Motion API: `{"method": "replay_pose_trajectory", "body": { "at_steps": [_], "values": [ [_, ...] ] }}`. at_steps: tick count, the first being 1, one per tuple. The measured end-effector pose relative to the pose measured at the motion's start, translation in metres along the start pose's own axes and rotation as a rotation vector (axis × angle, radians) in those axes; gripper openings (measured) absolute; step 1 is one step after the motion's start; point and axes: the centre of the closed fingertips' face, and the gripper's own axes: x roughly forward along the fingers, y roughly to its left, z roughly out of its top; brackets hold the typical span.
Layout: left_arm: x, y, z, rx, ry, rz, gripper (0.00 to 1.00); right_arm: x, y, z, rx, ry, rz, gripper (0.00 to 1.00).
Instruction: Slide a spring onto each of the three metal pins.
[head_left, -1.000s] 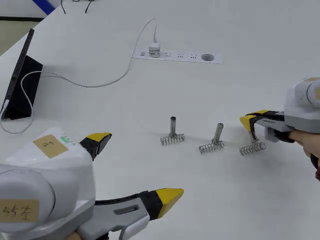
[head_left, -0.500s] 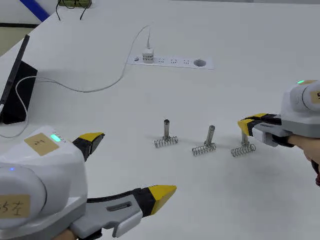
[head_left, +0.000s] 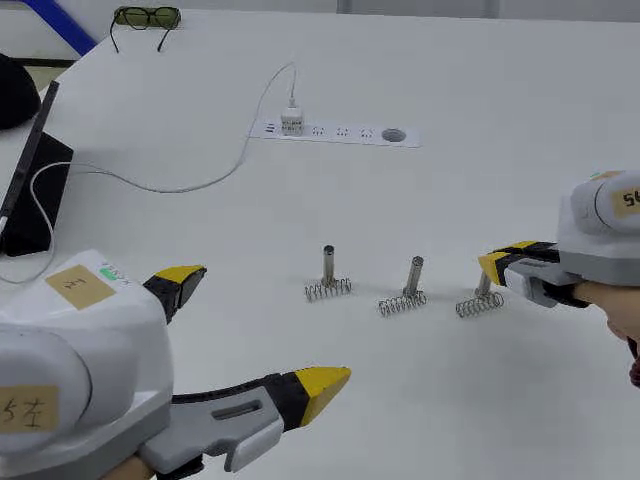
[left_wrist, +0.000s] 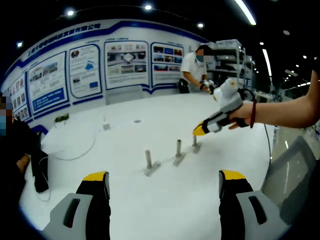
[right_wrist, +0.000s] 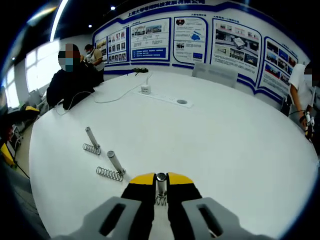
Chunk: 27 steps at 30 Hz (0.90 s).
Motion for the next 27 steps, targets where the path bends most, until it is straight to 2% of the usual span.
{"method": "replay_pose_trajectory", "body": {
  "at_steps": [11,22,27],
  "values": [
    [0.0002,-0.0015,0.0018,0.002,0.002,-0.001,0.92,-0.0042,-0.0032,-0.0043,0.009,0.019,-0.025,0.09],
    [-0.001,-0.0007,0.0016,0.011,0.006,-0.001,0.92,-0.0045,-0.0022,-0.0038,0.026,0.018,-0.017,0.1],
    [-0.0015,0.0,0.0001,0.005,0.009,-0.002,0.92,-0.0073,-0.0039,-0.0001,0.052,0.003,-0.023,0.2]
  ]
}}
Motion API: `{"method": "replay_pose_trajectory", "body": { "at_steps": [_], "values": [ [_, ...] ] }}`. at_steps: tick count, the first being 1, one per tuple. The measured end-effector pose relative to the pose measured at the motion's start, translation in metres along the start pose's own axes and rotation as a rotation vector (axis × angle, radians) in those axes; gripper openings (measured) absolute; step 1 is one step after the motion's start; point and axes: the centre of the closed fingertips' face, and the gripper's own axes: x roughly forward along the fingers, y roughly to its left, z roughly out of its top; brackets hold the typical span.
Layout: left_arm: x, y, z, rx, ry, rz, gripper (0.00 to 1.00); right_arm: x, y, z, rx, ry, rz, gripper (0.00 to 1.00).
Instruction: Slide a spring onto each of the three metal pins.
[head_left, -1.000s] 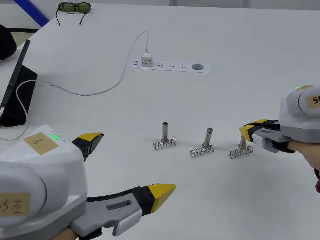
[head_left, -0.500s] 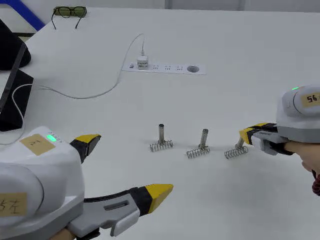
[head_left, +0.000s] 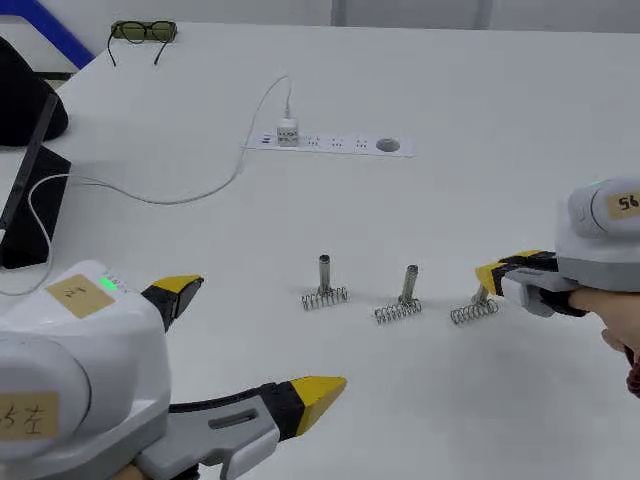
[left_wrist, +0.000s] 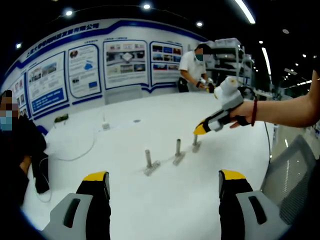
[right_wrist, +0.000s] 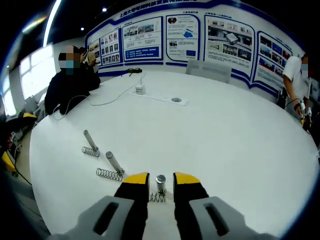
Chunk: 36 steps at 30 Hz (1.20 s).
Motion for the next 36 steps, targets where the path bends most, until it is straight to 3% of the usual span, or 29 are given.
{"method": "replay_pose_trajectory", "body": {
  "at_steps": [23,36],
  "values": [
    [0.0,0.004,0.0,-0.001,-0.001,-0.003,0.91,-0.026,0.021,0.012,-0.033,-0.062,0.095,0.51],
    [0.018,0.018,-0.008,-0.005,0.013,-0.032,0.81,-0.046,0.039,0.011,-0.082,-0.121,0.177,0.64]
  ]
}}
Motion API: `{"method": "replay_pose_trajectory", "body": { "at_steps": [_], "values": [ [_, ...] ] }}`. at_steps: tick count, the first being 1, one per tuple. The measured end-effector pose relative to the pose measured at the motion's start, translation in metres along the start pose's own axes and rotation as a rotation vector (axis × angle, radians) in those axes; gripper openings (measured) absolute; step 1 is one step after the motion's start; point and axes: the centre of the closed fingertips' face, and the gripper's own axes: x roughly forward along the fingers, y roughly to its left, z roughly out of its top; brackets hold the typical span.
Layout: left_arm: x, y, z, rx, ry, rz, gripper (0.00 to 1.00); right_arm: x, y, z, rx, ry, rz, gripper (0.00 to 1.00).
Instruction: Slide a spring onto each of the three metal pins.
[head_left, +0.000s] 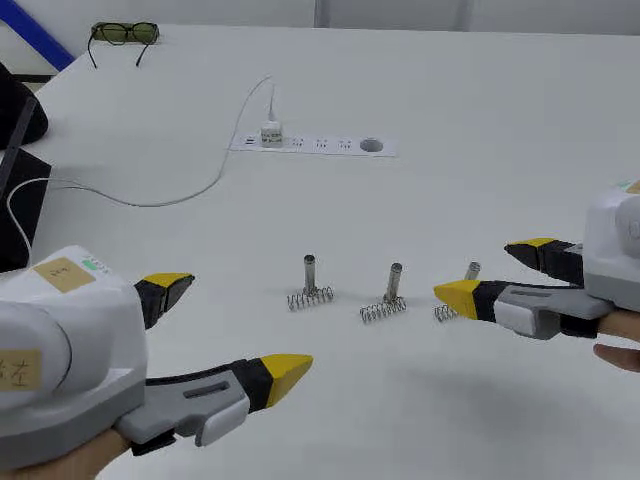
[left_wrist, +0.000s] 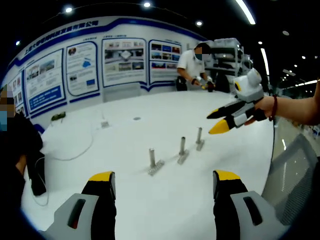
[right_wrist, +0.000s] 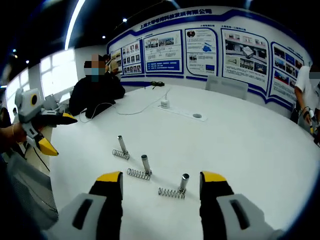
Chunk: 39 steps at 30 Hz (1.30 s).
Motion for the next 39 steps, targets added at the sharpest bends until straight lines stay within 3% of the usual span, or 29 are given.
{"method": "replay_pose_trajectory", "body": {
  "at_steps": [10,16,18,20,22,32,34,39],
  "values": [
    [0.027,0.008,-0.011,-0.035,0.017,-0.086,0.69,-0.009,0.016,0.003,-0.02,-0.06,0.067,0.68],
    [0.046,0.014,-0.022,0.02,0.036,-0.116,0.6,-0.012,0.022,0.006,-0.039,-0.09,0.096,0.68],
    [0.05,0.016,-0.025,0.03,0.048,-0.12,0.55,-0.014,0.024,0.007,-0.032,-0.101,0.105,0.68],
    [0.057,0.019,-0.03,0.081,0.067,-0.121,0.53,-0.016,0.026,0.01,0.005,-0.127,0.118,0.68],
    [0.063,0.021,-0.032,0.077,0.073,-0.13,0.51,-0.018,0.029,0.011,0.02,-0.141,0.132,0.68],
    [0.089,0.023,-0.039,0.101,0.075,-0.19,0.39,-0.02,0.034,0.003,0.024,-0.132,0.149,0.7],
    [0.094,0.023,-0.046,0.099,0.116,-0.199,0.36,-0.021,0.038,-0.002,0.043,-0.111,0.164,0.69],
    [0.104,0.024,-0.05,0.104,0.115,-0.228,0.33,-0.021,0.04,-0.015,0.049,-0.077,0.167,0.66]
  ]
}}
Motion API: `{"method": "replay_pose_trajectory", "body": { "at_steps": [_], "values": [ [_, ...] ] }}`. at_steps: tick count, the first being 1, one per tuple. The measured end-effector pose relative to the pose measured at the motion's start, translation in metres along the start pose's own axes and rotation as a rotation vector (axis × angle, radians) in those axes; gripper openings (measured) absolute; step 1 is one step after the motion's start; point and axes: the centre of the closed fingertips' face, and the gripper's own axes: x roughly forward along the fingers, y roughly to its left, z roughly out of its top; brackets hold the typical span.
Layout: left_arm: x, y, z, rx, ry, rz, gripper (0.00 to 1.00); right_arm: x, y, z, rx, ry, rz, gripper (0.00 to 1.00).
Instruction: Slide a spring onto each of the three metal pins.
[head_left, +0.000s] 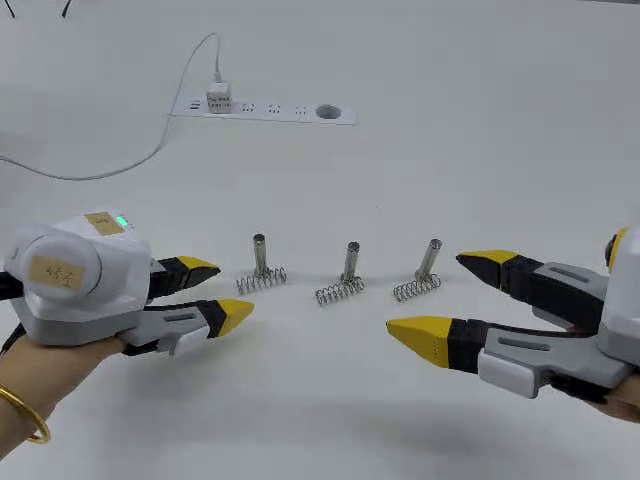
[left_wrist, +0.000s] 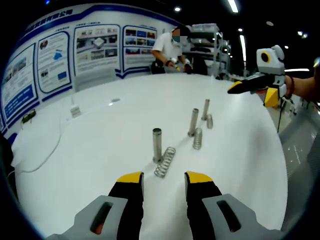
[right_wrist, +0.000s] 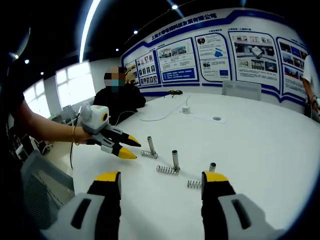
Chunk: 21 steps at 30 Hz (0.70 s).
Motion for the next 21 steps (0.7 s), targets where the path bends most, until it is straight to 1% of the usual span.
{"method": "replay_pose_trajectory", "body": {
  "at_steps": [3,5,6,8,9,11,13,15,16,17,18,19,21],
  "values": [
    [0.004,0.002,0.0,0.02,0.003,-0.009,0.31,0.0,0.0,-0.001,0.016,-0.001,0.0,0.65],
    [0.006,0.001,0.004,0.038,-0.023,-0.02,0.28,-0.001,0.002,0.0,0.04,-0.008,0.013,0.62],
    [0.007,0.001,0.004,0.038,-0.022,-0.025,0.28,-0.001,0.002,0.001,0.038,-0.015,0.011,0.62],
    [0.011,0.001,0.003,0.062,-0.019,-0.035,0.28,-0.001,0.002,0.002,0.039,-0.018,0.008,0.62],
    [0.013,0.001,0.002,0.075,-0.013,-0.04,0.26,-0.001,0.002,0.001,0.042,-0.017,0.005,0.62],
    [0.015,0.003,0.001,0.074,-0.009,-0.043,0.24,-0.001,0.002,0.0,0.041,-0.011,0.002,0.62],
    [0.017,0.003,0.001,0.082,-0.014,-0.054,0.22,-0.002,0.002,-0.003,0.041,0.002,0.004,0.61],
    [0.019,0.003,0.002,0.101,-0.013,-0.062,0.18,-0.003,0.002,-0.005,0.041,0.013,0.001,0.6],
    [0.02,0.002,0.001,0.111,-0.014,-0.067,0.18,-0.003,0.001,-0.006,0.043,0.017,0.0,0.6],
    [0.021,0.001,-0.001,0.126,-0.002,-0.081,0.18,-0.003,-0.001,-0.008,0.049,0.022,-0.002,0.59],
    [0.021,0.0,0.001,0.113,-0.013,-0.087,0.17,-0.003,-0.002,-0.008,0.051,0.024,-0.005,0.59],
    [0.022,-0.002,0.0,0.11,-0.008,-0.101,0.16,-0.004,-0.003,-0.008,0.053,0.025,-0.008,0.58],
    [0.022,-0.002,0.002,0.119,-0.011,-0.109,0.15,-0.004,-0.004,-0.008,0.059,0.024,-0.01,0.57]
  ]
}}
